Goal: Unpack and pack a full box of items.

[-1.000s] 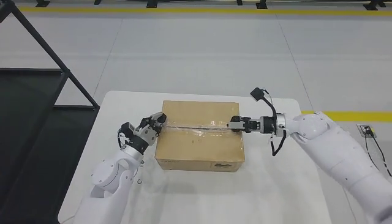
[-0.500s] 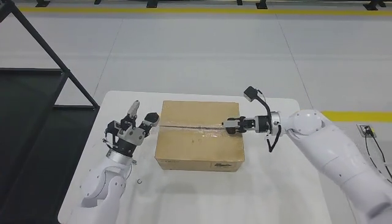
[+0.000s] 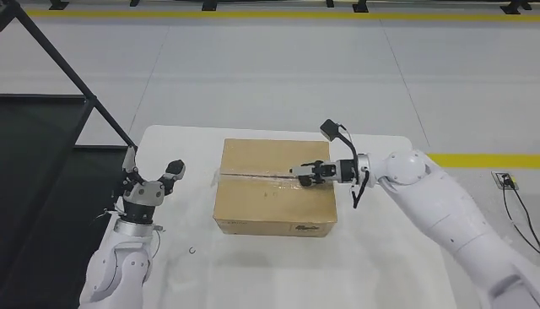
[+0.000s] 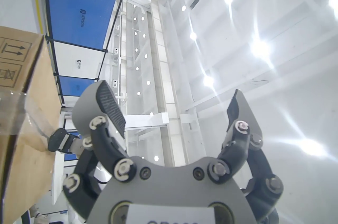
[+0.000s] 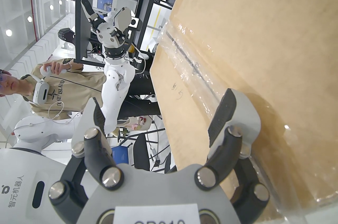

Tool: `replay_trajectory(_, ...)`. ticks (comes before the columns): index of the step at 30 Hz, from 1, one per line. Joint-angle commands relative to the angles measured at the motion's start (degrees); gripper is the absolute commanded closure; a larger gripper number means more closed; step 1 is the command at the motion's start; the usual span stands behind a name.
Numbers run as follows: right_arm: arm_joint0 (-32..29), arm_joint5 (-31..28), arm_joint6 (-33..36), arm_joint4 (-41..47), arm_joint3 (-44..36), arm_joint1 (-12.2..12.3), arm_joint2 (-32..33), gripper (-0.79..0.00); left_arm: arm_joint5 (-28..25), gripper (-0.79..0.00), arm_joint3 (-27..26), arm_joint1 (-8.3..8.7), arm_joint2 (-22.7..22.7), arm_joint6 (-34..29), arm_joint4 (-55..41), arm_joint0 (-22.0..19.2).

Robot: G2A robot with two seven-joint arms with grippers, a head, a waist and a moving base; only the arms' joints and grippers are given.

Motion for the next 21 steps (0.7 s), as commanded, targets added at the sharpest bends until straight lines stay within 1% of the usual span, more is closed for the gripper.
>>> replay_trajectory(1,0.1,0.5,-0.4,-0.3,0.2,-0.7,-0.2,-0.785,-0.2,-0.785,0.1,0.04,-0.6,-0.6,-0.8,0.7)
replay_trajectory(11,0.6,2.6,-2.2,-1.1,1.5,-4.8,-1.1,-0.785,-0.8,-0.785,0.6,0.13,-2.4,-3.0,-3.4,3.4)
replay_trajectory(21,1.3,3.3,-4.0,-1.4,3.6,-9.3,-1.9,-0.785,-1.3,-0.785,1.8,0.15,-3.3,-5.5,-5.0,5.3)
